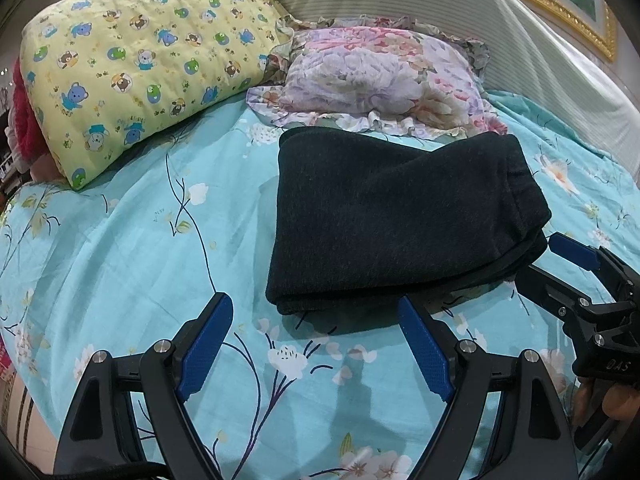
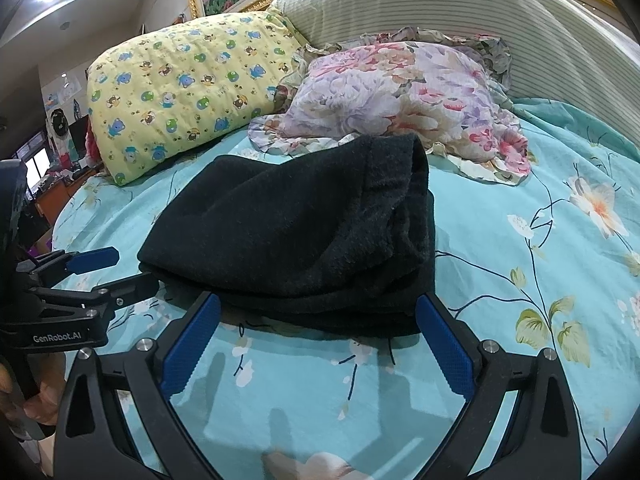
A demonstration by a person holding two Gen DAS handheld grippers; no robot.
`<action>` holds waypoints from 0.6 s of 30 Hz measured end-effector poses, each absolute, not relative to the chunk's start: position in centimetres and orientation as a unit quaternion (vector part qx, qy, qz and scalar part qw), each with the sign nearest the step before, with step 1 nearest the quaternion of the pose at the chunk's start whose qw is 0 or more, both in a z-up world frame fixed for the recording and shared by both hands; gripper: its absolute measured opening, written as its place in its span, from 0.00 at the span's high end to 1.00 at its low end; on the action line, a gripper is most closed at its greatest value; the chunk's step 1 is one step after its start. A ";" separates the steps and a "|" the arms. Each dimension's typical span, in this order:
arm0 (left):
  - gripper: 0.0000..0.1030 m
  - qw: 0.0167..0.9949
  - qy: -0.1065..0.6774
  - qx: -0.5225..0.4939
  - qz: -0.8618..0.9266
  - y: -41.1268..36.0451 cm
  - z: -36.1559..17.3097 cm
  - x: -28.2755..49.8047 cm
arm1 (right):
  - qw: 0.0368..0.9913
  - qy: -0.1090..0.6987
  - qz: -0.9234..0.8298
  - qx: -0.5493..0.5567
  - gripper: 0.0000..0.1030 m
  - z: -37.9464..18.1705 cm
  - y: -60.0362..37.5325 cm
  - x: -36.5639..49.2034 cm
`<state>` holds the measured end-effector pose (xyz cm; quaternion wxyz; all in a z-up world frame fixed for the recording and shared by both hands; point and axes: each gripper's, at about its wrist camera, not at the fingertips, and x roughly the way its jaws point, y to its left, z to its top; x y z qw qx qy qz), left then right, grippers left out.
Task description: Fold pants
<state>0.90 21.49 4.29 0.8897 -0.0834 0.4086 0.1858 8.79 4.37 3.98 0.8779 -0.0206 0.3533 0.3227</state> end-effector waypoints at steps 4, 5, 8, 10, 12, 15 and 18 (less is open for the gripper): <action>0.17 0.891 0.406 -0.083 0.187 21.5 4.4 0.8 | 0.879 0.349 0.324 -0.021 0.05 4.2 4.5 8.6; 0.17 0.891 0.406 -0.083 0.187 21.5 4.5 0.8 | 0.879 0.349 0.325 -0.021 0.05 4.2 4.5 8.5; 0.17 0.892 0.404 -0.084 0.187 21.6 4.6 0.8 | 0.879 0.347 0.326 -0.019 0.05 4.3 4.5 8.5; 0.17 0.892 0.403 -0.085 0.186 21.6 4.7 0.7 | 0.880 0.345 0.326 -0.020 0.05 4.5 4.5 8.4; 0.17 0.893 0.401 -0.086 0.186 21.7 4.9 0.8 | 0.880 0.343 0.326 -0.019 0.05 4.6 4.5 8.4; 0.17 0.894 0.399 -0.086 0.185 21.7 5.1 0.8 | 0.881 0.341 0.328 -0.017 0.05 4.9 4.4 8.4; 0.17 0.896 0.396 -0.083 0.186 21.6 5.4 0.8 | 0.882 0.337 0.328 -0.018 0.05 5.2 4.4 8.4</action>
